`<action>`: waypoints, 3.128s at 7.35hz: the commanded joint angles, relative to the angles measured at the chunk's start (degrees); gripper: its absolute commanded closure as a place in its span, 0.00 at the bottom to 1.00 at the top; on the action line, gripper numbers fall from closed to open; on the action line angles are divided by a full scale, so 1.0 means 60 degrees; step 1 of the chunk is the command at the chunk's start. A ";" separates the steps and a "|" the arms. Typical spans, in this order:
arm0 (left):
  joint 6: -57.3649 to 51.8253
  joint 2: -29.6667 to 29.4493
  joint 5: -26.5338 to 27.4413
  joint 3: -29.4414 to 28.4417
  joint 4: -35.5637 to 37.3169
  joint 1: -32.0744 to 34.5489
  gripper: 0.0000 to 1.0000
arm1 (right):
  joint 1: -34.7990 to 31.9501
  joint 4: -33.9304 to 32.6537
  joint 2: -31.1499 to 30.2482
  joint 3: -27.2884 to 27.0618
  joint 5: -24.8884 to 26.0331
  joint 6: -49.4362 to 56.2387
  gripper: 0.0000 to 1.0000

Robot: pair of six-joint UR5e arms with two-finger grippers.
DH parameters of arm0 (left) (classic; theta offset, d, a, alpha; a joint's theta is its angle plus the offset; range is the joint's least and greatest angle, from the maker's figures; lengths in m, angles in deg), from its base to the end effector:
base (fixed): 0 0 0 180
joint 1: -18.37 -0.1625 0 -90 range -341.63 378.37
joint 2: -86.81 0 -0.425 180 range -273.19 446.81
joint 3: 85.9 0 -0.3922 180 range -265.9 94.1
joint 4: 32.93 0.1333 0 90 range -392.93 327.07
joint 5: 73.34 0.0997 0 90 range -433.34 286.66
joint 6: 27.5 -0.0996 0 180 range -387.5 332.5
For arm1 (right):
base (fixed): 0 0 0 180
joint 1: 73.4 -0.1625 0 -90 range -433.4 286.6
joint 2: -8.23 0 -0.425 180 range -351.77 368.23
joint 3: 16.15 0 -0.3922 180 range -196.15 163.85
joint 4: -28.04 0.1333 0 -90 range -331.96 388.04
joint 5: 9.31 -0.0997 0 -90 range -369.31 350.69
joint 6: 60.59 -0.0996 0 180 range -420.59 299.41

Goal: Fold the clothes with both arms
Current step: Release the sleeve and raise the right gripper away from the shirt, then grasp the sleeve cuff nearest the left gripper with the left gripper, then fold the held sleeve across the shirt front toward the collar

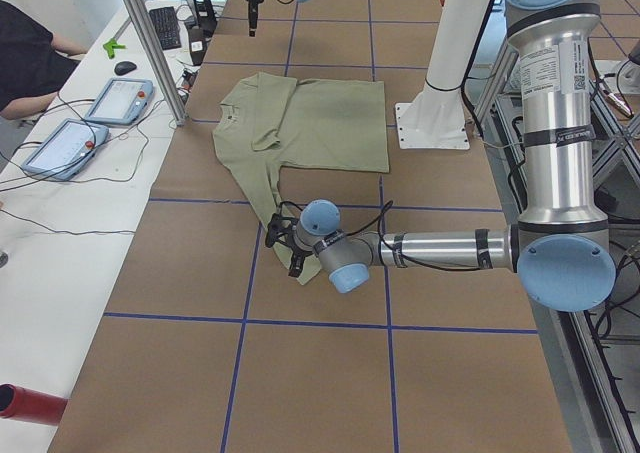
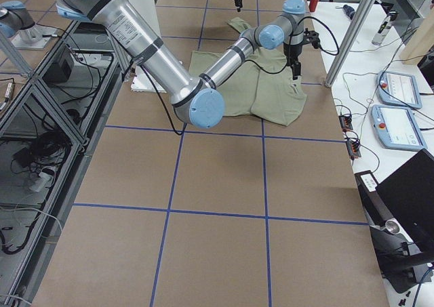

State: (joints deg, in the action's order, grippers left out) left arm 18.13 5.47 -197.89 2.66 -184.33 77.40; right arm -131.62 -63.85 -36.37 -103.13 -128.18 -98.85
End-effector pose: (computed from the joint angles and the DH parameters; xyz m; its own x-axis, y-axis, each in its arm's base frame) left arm 0.1649 -0.4241 0.6249 0.5646 0.1785 -0.8058 0.1170 0.9491 0.2923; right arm -0.3093 -0.6610 0.1982 0.7029 -0.1711 0.6904 -0.0442 0.9583 0.2825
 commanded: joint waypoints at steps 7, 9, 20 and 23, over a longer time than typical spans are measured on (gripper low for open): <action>-0.0002 0.0945 0.2506 0.0769 -0.0094 -0.2544 0.18 | 0.0005 0.0035 -0.0433 -0.0518 0.0006 -0.0083 0.00; -0.0016 0.1033 0.2506 0.0768 -0.0094 -0.2558 0.37 | 0.0005 0.0035 -0.0433 -0.0518 0.0006 -0.0083 0.00; 0.0130 -0.2208 0.1950 0.1486 0.2240 -0.0716 1.00 | 0.0020 0.0065 -0.0419 -0.0518 0.0006 -0.0097 0.00; 0.0493 -0.5489 0.1979 0.1457 0.4530 -0.0567 1.00 | -0.0009 0.0050 -0.0433 -0.0533 0.0006 -0.0097 0.00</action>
State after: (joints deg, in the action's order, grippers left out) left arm 19.62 -19.01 -186.04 11.58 -161.98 73.60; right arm -131.60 -63.48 -38.89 -106.31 -128.14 -99.43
